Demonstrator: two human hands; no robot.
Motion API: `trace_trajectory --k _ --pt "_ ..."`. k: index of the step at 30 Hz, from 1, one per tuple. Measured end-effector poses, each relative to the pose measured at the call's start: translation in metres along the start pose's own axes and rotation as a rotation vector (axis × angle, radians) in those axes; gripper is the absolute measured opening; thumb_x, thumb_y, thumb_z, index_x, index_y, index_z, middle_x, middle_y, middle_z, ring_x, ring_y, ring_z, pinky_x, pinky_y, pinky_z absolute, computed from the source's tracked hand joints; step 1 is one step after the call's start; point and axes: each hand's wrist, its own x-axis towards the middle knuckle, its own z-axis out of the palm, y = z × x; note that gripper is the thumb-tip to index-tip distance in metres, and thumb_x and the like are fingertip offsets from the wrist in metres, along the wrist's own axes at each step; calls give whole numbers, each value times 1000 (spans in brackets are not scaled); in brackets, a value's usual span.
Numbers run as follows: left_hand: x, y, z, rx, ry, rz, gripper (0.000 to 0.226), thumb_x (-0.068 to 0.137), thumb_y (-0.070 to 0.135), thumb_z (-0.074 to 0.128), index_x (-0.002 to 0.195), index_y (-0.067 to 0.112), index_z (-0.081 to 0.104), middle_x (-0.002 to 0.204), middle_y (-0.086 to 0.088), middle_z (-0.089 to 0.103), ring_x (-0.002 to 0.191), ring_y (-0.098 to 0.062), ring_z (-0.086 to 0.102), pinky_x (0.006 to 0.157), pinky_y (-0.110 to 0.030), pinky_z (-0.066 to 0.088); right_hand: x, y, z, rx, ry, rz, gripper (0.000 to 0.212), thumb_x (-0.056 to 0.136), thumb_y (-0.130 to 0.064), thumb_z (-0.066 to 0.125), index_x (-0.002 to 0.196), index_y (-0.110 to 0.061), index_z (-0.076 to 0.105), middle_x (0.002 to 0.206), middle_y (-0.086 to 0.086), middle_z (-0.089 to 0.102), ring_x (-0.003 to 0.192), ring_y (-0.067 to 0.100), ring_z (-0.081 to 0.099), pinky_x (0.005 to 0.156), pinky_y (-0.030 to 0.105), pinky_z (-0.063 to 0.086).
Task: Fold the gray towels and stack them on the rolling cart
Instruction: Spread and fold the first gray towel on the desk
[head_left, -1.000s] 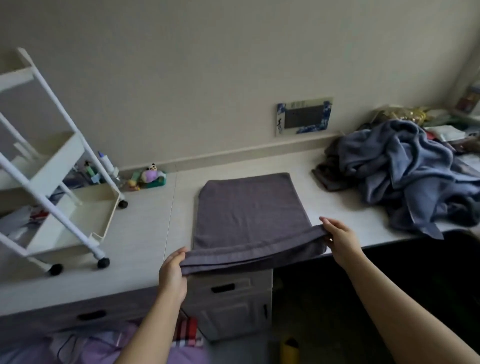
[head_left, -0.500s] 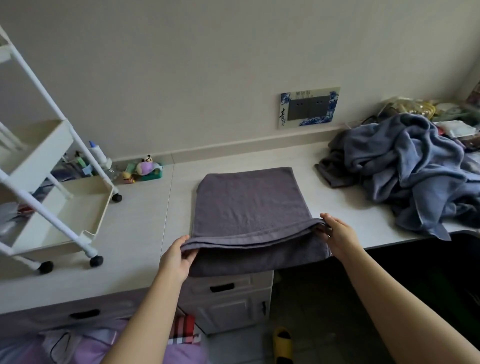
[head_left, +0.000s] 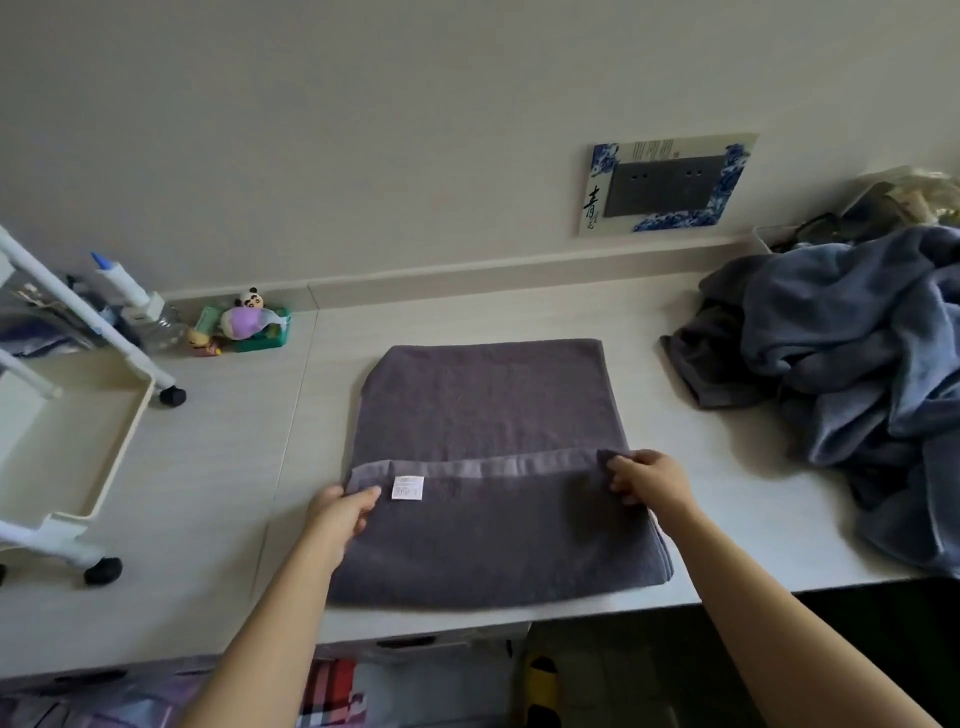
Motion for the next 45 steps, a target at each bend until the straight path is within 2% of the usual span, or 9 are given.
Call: trace_trajectory --k 3,7,20,24,27,31,34,39,45 --pt "11 -5 1 462 242 198 20 82 21 69 85 1 67 75 -13 64 75 -31 60 62 -30 39 13 2 -5 -425 113 -163 23 82 -33 70 78 -12 61 73 4 58 68 20 52 58 30 37" --pt "23 4 6 376 345 341 31 88 30 61 73 3 58 79 -18 63 76 -37 58 65 -38 44 22 1 -2 -337 224 -369 16 87 -22 65 79 -8 62 86 5 50 81 21 47 72 25 32" --pt "37 2 38 554 535 376 27 95 27 49 76 9 46 84 -25 63 76 -43 54 59 -35 32 55 -5 20 -403 242 -314 18 96 -25 49 87 -9 53 87 7 61 76 26 50 65 32 35" --pt "43 2 44 618 556 326 25 95 28 49 88 4 53 97 -23 63 86 -42 56 65 -39 39 62 -12 23 -584 246 -346 21 96 -25 46 86 -8 51 91 13 61 77 29 47 63 34 34" --pt "33 7 53 723 624 427 29 90 19 55 114 3 55 118 -24 55 107 -43 50 83 -49 40 61 -13 26 -864 326 -435 18 91 -20 51 100 -5 57 108 17 60 97 36 49 82 42 35" --pt "10 -12 85 1115 203 964 49 91 38 36 135 18 49 144 -12 42 134 -31 35 108 -51 17 31 -4 59 -974 169 -806 43 89 -35 40 122 -17 61 131 11 56 123 33 49 105 42 23" --pt "17 -24 88 1293 105 811 61 94 55 13 144 26 33 152 -6 30 142 -31 23 112 -53 1 25 6 73 -1074 13 -699 56 95 -54 18 138 -29 45 147 3 41 138 29 33 114 41 6" --pt "37 -11 64 1287 166 594 67 87 58 12 145 30 32 154 -2 27 143 -30 21 111 -58 5 43 3 61 -1141 68 -465 68 86 -63 3 147 -37 20 158 1 16 145 32 7 114 49 -6" --pt "69 31 58 971 340 685 48 87 35 34 107 7 68 121 -17 61 105 -39 58 93 -51 36 52 -26 82 -1151 122 -507 70 89 -57 3 145 -28 33 156 2 21 146 26 10 112 43 -18"
